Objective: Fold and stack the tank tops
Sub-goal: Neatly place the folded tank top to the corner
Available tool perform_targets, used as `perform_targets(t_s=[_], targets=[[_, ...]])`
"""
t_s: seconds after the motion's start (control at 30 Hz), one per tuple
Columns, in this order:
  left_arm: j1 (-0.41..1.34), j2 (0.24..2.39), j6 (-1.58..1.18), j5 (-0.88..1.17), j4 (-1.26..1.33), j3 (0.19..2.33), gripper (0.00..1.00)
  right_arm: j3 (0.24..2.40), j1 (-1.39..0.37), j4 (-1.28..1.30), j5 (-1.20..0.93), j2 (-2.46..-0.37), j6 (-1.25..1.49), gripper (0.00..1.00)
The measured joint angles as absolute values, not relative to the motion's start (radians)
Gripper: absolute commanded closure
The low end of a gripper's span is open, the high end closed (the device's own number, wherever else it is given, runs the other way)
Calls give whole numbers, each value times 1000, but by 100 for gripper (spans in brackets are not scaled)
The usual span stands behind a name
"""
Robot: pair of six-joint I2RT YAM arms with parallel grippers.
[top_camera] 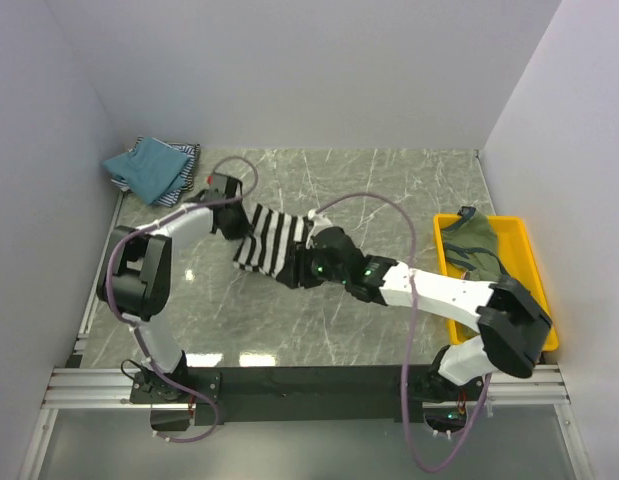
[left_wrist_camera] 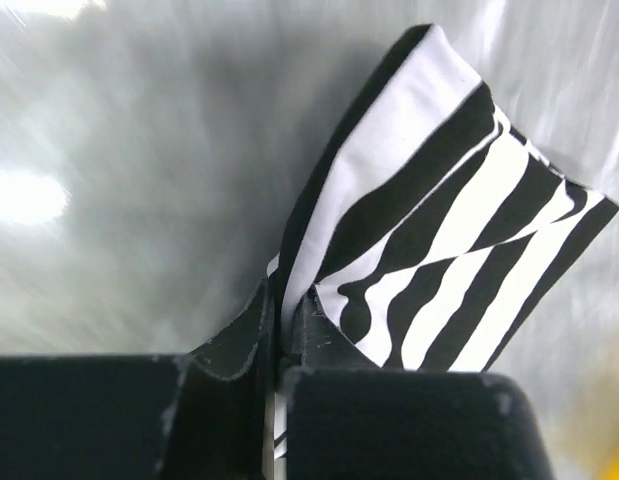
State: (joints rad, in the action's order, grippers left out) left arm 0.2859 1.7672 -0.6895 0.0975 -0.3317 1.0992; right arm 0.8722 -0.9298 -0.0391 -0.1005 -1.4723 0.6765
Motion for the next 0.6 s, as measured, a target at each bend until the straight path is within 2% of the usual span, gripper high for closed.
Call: perform_targets(t_s=[0.17, 0.33, 0.47, 0.6], targets=[[202, 1885, -635, -72, -382, 1333, 99, 910, -905, -2, -65, -1381, 652, 48], [95, 2042, -558, -221, -443, 1592, 99, 909, -890, 40, -59, -1375, 636, 48], [65, 2189, -486, -317, -480, 1821, 99, 909, -875, 50, -65, -1379, 629, 48], [60, 2266, -425, -369, -517, 1950, 99, 908, -858, 51, -73, -1383, 624, 48]])
